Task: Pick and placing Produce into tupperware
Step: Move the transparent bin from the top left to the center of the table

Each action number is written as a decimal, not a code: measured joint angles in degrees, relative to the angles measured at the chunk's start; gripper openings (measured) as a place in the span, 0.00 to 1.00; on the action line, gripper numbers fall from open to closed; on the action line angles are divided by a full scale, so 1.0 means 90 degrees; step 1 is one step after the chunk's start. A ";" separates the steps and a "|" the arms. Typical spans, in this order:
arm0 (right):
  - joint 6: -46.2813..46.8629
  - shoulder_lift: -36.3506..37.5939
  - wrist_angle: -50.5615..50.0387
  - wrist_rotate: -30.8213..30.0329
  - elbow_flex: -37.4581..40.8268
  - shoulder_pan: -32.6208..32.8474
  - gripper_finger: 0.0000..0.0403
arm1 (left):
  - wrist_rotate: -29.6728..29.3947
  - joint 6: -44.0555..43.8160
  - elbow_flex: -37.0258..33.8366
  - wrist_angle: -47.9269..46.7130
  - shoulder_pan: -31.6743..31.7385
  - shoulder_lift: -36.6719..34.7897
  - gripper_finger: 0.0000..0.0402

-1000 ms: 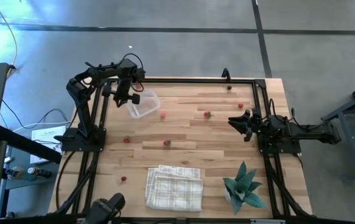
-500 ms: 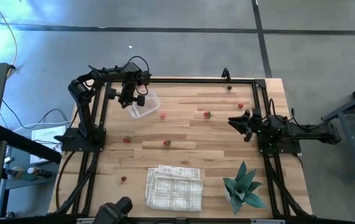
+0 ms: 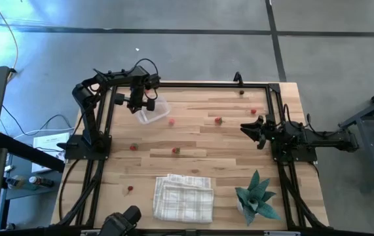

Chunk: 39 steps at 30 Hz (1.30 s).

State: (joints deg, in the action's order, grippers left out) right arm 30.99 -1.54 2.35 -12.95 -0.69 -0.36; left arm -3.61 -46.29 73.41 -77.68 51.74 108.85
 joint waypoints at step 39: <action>0.0005 0.0002 0.0000 0.0002 0.0000 0.0001 0.29 | 0.1577 0.0778 0.0002 0.4365 -0.0630 0.0013 0.00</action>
State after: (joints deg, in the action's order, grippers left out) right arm 31.04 -1.52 2.35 -12.93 -0.69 -0.35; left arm 10.58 -39.29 73.43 -38.39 46.06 108.97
